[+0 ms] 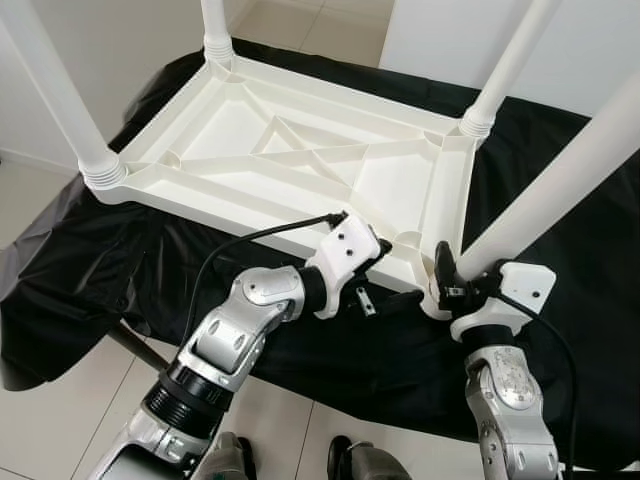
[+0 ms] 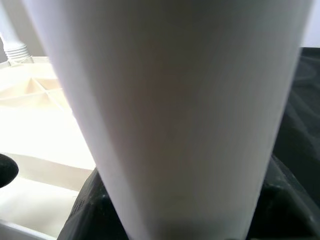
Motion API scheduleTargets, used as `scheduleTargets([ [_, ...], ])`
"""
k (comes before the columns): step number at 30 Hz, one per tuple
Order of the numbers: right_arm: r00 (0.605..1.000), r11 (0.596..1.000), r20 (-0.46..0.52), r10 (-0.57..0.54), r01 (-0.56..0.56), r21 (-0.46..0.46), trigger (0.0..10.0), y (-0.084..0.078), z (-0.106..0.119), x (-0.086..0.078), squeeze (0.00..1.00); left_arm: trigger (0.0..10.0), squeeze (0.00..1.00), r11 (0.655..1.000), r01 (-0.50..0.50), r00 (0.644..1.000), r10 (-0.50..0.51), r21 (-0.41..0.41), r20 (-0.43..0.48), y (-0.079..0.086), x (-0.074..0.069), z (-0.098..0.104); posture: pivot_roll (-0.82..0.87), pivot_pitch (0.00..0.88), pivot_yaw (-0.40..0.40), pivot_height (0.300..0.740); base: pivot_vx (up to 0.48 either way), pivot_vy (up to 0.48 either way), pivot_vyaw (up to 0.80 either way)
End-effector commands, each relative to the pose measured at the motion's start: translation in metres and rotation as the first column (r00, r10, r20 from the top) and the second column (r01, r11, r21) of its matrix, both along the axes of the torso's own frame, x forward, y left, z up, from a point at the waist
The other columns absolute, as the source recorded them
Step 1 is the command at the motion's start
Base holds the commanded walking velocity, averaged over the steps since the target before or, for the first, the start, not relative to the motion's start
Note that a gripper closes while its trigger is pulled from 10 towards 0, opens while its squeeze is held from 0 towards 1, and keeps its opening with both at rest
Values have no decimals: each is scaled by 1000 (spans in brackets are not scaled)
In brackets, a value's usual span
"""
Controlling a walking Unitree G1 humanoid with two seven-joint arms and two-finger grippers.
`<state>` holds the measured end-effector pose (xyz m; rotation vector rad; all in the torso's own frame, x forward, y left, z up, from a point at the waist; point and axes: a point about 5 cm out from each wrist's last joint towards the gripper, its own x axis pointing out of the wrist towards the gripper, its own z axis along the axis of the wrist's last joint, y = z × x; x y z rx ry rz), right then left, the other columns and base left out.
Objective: Building children table
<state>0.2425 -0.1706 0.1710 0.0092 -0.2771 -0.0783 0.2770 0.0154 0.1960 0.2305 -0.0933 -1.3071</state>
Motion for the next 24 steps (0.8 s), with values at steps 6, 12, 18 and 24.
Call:
scheduleTargets([
  [6, 986, 990, -152, -60, 78, 115, 10000, -14, -29, 0, 0, 10000, 0, 1000, 8, 1000, -8, 4, 10, -2, -2, 2, 13, 160, -50, 740, 0, 0, 0],
  [12, 981, 992, -187, -48, 68, 105, 10000, -14, -32, 5, 0, 10000, 0, 1000, 9, 1000, -10, 5, 12, -2, -1, 2, 13, 155, -48, 740, 0, 0, 0],
  [18, 957, 999, -286, -39, 37, -13, 10000, -18, -33, 20, 0, 10000, 0, 1000, 9, 1000, -9, 5, 16, -2, -1, 4, 16, 160, -50, 740, 0, 0, 0],
  [24, 955, 997, -298, 5, -27, -67, 10000, -14, -29, 25, 0, 10000, 0, 1000, 5, 1000, -5, 4, 18, -2, -1, 4, 18, 163, -52, 740, 0, 0, 0],
])
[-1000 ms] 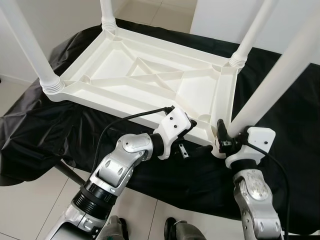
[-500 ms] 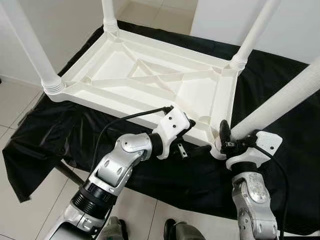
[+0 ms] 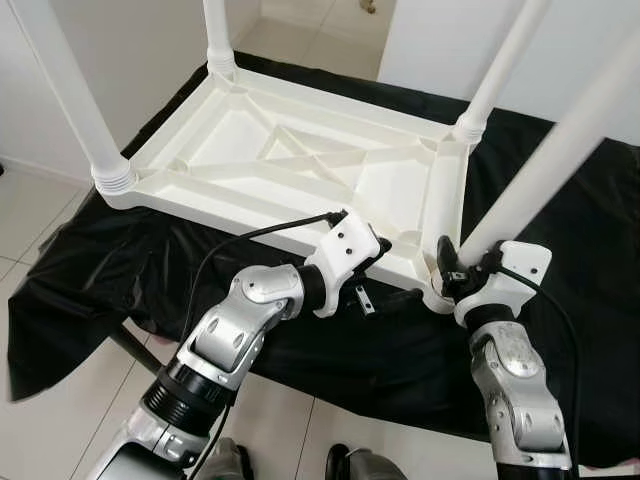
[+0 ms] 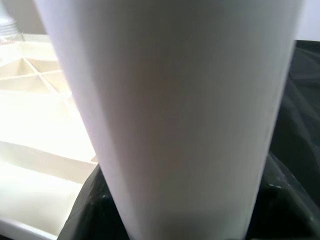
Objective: Building children table
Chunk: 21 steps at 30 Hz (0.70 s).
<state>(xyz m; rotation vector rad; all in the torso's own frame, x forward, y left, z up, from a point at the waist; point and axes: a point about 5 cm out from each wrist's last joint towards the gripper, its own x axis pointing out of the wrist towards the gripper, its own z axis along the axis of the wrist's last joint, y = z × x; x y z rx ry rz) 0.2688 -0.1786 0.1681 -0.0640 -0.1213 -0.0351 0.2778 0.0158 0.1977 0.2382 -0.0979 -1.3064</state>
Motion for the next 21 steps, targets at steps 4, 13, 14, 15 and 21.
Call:
scheduleTargets([
  [4, 991, 998, -136, 9, -17, -60, 10000, -3, -26, -1, 0, 10000, 0, 1000, 0, 1000, 0, 0, 12, -1, -1, 3, 22, 167, -55, 740, 0, 0, 0],
  [13, 997, 997, -58, -47, 43, -62, 10000, -11, -32, -17, 0, 10000, 0, 1000, -7, 1000, 7, -3, 12, 1, -1, 4, 19, 175, -49, 740, 0, 0, 0],
  [14, 997, 997, -44, -56, 54, -49, 10000, -13, -32, -18, 0, 10000, 0, 1000, -6, 1000, 6, -3, 12, 1, -1, 4, 16, 176, -48, 740, 0, 0, 0],
  [15, 997, 997, -38, -62, 60, -39, 10000, -14, -32, -19, 0, 10000, 0, 1000, -5, 1000, 5, -3, 11, 0, -1, 4, 16, 176, -48, 740, 0, 0, 0],
  [21, 995, 995, -29, -96, 97, 35, 10000, -20, -34, -19, 0, 10000, 0, 1000, 0, 1000, 0, -3, 13, -1, 0, 5, 16, 176, -45, 740, 0, 0, 0],
])
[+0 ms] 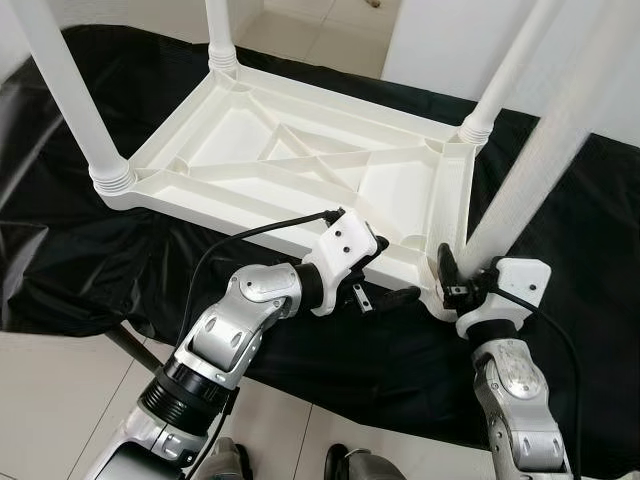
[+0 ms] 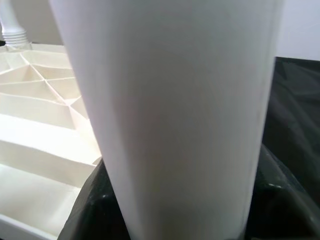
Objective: Building children table
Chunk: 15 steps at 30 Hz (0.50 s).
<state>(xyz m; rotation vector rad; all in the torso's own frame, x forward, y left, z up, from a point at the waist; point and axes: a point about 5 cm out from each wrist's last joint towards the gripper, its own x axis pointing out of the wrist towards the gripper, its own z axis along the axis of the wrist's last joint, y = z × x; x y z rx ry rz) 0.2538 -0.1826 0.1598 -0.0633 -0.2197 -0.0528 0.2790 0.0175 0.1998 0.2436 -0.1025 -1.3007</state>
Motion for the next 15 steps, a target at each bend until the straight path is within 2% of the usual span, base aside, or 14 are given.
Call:
scheduleTargets([
  [1, 989, 996, -127, -77, 82, 36, 10000, -16, -26, -4, 0, 10000, 0, 1000, 5, 1000, -5, -4, 6, -3, -1, 3, 16, 176, -45, 740, 0, 0, 0],
  [2, 988, 992, -130, -84, 95, 85, 10000, -18, -27, -5, 0, 10000, 0, 1000, 6, 1000, -6, -5, 7, -3, -1, 3, 16, 176, -44, 740, 0, 0, 0],
  [7, 984, 985, -138, -112, 128, 113, 10000, -23, -33, -5, 0, 10000, 0, 1000, 3, 1000, -3, -4, 10, -2, -1, 4, 20, 176, -45, 740, 0, 0, 0],
  [11, 980, 972, -151, -132, 158, 176, 10000, -26, -39, -5, 0, 10000, 0, 1000, 0, 1000, 0, -4, 11, -1, -1, 4, 26, 176, -49, 740, 0, 0, 0],
  [12, 982, 963, -140, -129, 158, 219, 10000, -26, -40, -6, 0, 10000, 0, 1000, -1, 1000, 1, -4, 12, -1, -1, 4, 25, 175, -46, 740, 0, 0, 0],
  [14, 982, 957, -143, -125, 157, 245, 10000, -26, -41, -6, 0, 10000, 0, 1000, -2, 1000, 2, -4, 12, -1, -1, 4, 26, 176, -48, 740, 0, 0, 0],
  [15, 980, 941, -154, -127, 168, 293, 10000, -26, -44, -6, 0, 10000, 0, 1000, -3, 1000, 3, -4, 12, -1, -1, 4, 26, 176, -48, 740, 0, 0, 0],
])
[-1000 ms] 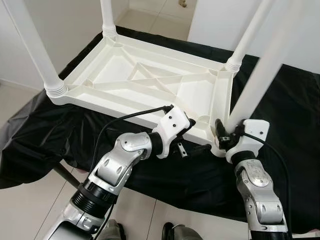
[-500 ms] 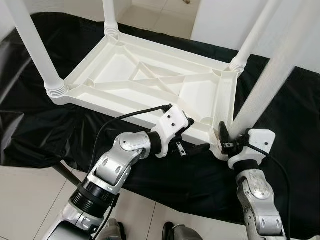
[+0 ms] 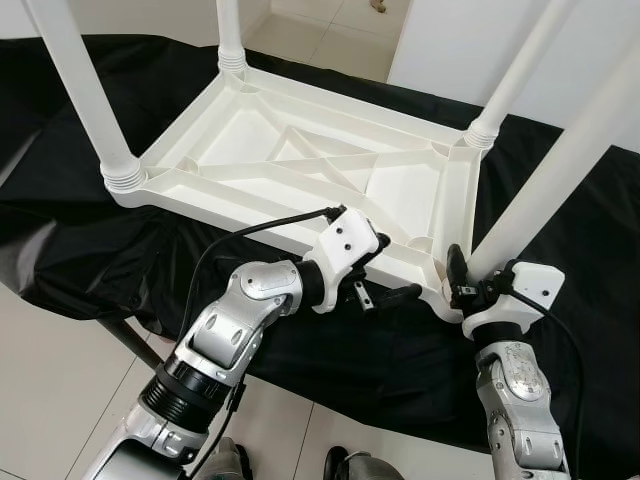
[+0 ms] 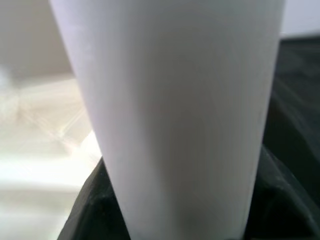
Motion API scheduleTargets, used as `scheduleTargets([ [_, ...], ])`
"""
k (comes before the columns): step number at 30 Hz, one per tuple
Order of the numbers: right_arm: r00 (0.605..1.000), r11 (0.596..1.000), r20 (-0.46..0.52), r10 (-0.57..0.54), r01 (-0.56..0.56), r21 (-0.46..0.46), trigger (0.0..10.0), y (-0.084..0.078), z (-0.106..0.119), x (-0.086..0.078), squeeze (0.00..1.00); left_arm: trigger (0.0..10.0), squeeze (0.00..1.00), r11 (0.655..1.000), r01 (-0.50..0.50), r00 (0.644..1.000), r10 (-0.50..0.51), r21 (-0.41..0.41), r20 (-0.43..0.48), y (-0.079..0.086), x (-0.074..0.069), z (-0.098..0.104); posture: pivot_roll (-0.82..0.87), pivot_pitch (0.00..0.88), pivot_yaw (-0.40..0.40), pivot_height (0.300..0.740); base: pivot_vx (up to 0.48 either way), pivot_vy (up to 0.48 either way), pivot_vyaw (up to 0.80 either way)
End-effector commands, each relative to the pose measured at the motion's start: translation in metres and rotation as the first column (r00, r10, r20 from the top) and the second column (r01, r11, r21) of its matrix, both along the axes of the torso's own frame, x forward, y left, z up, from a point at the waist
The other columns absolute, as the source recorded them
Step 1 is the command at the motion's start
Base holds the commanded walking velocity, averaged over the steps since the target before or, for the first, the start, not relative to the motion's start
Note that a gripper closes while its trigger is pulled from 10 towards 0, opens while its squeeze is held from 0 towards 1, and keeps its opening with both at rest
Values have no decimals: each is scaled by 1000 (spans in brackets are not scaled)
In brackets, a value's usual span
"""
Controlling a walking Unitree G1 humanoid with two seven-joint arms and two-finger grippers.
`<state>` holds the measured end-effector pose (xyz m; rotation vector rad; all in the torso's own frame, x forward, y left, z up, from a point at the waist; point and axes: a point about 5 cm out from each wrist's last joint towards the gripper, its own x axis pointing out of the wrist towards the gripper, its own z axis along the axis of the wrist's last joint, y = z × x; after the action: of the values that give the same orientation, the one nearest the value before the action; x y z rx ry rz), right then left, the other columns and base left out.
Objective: Building children table
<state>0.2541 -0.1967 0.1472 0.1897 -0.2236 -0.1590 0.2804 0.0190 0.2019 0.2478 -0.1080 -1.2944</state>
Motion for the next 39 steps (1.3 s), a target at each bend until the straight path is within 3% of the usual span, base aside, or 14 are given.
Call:
scheduleTargets([
  [1, 987, 997, -155, -48, 57, 50, 10000, -12, -31, -6, 0, 10000, 0, 1000, 3, 1000, -3, -3, 5, -2, -2, 2, 26, 176, -48, 740, 0, 0, 0],
  [9, 987, 998, -151, -45, 51, 36, 10000, -12, -27, -2, 0, 10000, 0, 1000, 3, 1000, -3, -1, 7, -2, -2, 2, 28, 169, -46, 740, 0, 0, 0],
  [18, 985, 989, -170, 7, -32, -147, 10000, -3, -23, 3, 0, 10000, 0, 1000, 5, 1000, -5, -2, 8, -2, -2, 2, 25, 166, -48, 740, 0, 0, 0],
  [34, 978, 982, -210, 6, -46, -184, 10000, -3, -29, 0, 0, 10000, 0, 1000, 13, 1000, -13, -7, 5, -4, -4, 2, 16, 168, -48, 740, 0, 0, 0],
  [39, 975, 980, -221, 3, -46, -191, 10000, -4, -24, 5, 0, 10000, 0, 1000, 16, 1000, -16, -8, 5, -4, -4, 2, 17, 171, -46, 740, 0, 0, 0],
])
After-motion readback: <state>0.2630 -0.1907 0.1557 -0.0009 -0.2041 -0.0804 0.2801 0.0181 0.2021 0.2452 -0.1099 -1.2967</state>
